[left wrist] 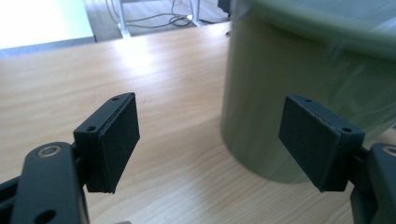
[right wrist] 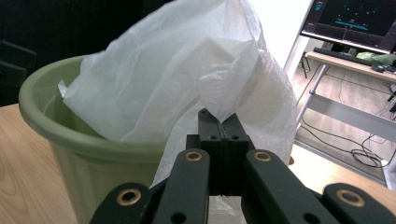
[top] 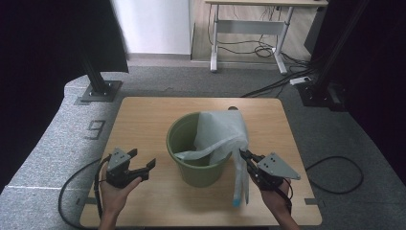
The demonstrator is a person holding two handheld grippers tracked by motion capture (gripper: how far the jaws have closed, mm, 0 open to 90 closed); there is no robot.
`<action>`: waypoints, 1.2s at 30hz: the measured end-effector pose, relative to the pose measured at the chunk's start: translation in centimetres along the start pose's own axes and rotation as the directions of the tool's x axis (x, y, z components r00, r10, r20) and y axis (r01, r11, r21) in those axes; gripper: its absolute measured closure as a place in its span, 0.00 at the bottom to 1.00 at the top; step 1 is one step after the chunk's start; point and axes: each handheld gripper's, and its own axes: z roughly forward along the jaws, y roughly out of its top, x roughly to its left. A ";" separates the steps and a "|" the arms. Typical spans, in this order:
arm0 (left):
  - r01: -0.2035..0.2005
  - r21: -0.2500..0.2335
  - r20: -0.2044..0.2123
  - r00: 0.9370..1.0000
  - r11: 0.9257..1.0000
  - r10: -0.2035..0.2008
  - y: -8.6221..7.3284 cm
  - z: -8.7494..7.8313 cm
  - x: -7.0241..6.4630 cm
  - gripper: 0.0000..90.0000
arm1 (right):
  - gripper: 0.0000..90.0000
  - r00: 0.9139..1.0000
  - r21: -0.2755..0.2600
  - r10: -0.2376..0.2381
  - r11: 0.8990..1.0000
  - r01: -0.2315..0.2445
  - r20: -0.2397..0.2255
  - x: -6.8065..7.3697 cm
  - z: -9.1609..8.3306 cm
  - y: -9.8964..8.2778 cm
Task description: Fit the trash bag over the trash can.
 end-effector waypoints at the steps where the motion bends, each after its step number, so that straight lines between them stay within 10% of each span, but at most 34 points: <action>1: -0.010 -0.006 0.003 1.000 1.000 0.010 0.5 0.0 -0.3 0.23 | 0.98 1.000 0.000 -0.003 1.000 0.003 -0.002 0.0 0.1 0.2; 17: -0.107 -0.010 0.121 0.987 0.994 0.108 7.2 1.2 -5.1 0.21 | 0.98 0.998 0.024 -0.046 0.999 0.046 -0.031 0.2 1.6 3.1; 36: -0.180 0.026 0.218 0.961 0.983 0.170 7.4 3.4 -7.9 0.23 | 0.98 0.999 0.044 -0.040 0.998 0.041 -0.028 -0.1 2.5 3.3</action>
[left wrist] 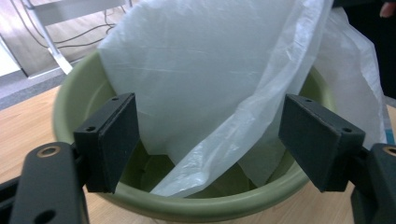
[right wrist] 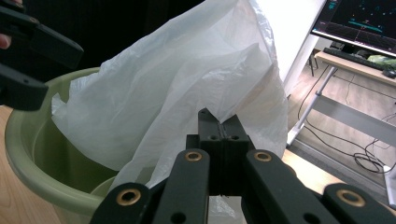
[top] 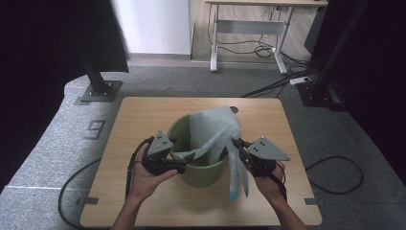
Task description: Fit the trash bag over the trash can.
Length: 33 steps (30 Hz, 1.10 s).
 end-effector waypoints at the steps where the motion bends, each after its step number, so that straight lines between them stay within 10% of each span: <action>1: -0.004 0.002 0.003 1.000 1.000 0.004 0.0 0.1 -0.1 0.23 | 0.98 1.000 0.000 0.000 1.000 0.000 0.000 0.0 0.0 0.0; 13: -0.064 0.012 0.044 0.997 0.998 0.063 0.6 1.7 -0.6 0.58 | 0.98 1.000 -0.006 -0.002 1.000 0.002 -0.003 0.2 0.0 0.2; 23: -0.034 0.011 0.090 0.995 0.999 0.033 0.5 2.1 -0.2 0.87 | 0.98 1.000 -0.010 0.011 1.000 -0.011 -0.005 0.0 -0.2 -0.1; 33: -0.018 -0.002 0.095 0.995 1.000 0.018 0.9 1.9 -1.3 0.47 | 0.98 1.000 -0.010 0.021 1.000 -0.021 -0.003 -0.2 -0.1 -0.2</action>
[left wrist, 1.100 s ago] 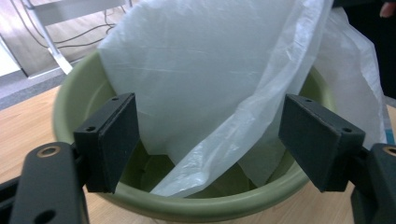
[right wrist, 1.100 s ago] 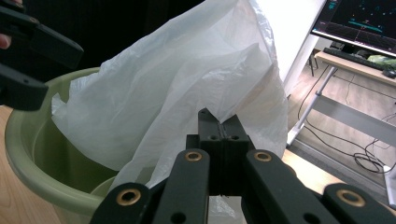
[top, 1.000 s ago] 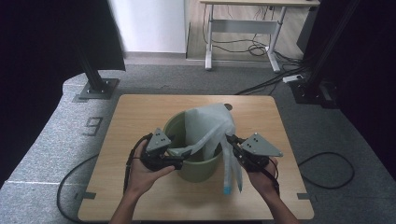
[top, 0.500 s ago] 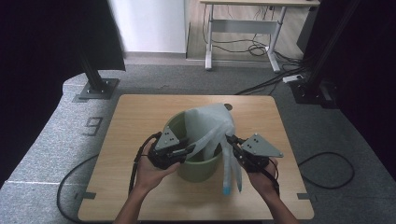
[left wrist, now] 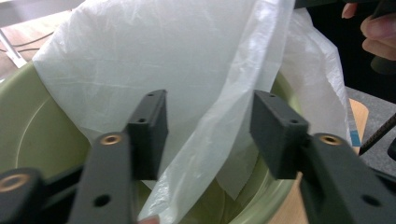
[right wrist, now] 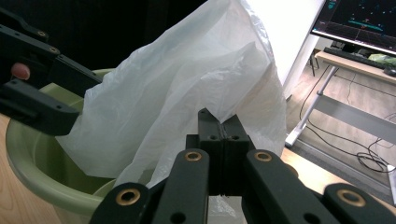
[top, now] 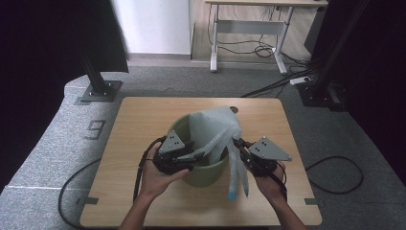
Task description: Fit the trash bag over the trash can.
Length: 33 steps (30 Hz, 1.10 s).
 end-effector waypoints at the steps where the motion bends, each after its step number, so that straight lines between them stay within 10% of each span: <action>1: -0.003 0.002 -0.002 1.000 1.000 0.003 0.1 0.1 -0.1 0.45 | 0.98 1.000 0.000 0.001 1.000 -0.001 0.000 0.0 0.0 0.0; 17: 0.022 0.042 0.057 0.998 0.999 -0.024 0.5 1.8 0.7 0.99 | 0.96 1.000 0.001 0.023 1.000 -0.023 -0.008 -0.3 -0.1 -0.6; 33: 0.075 0.066 -0.038 0.997 0.995 -0.072 0.4 1.1 2.6 1.00 | 0.34 0.981 -0.062 0.195 0.979 -0.196 -0.024 3.0 -3.8 -6.1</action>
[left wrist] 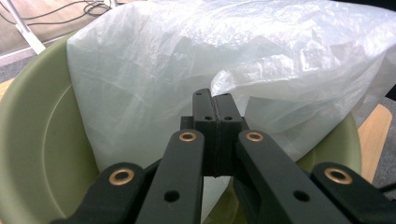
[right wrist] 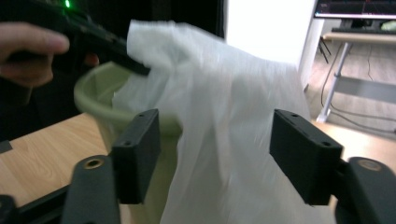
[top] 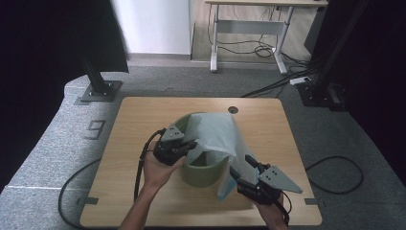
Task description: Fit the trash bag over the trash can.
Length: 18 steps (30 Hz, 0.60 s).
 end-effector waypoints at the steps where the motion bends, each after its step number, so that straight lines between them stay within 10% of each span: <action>1: 0.005 -0.001 0.001 1.000 1.000 -0.005 0.0 0.0 0.1 1.00 | 0.33 1.000 0.008 0.009 1.000 -0.009 0.003 0.2 0.0 -0.5; 12: 0.024 -0.013 0.002 1.000 1.000 -0.024 -0.3 -0.4 0.8 1.00 | 0.29 0.997 0.113 0.019 0.993 -0.027 0.069 1.4 3.0 -5.4; 18: 0.031 -0.008 -0.007 0.999 0.999 -0.031 -0.7 -0.6 1.2 1.00 | 0.91 0.991 0.058 -0.009 0.998 0.001 0.131 0.0 3.4 -5.9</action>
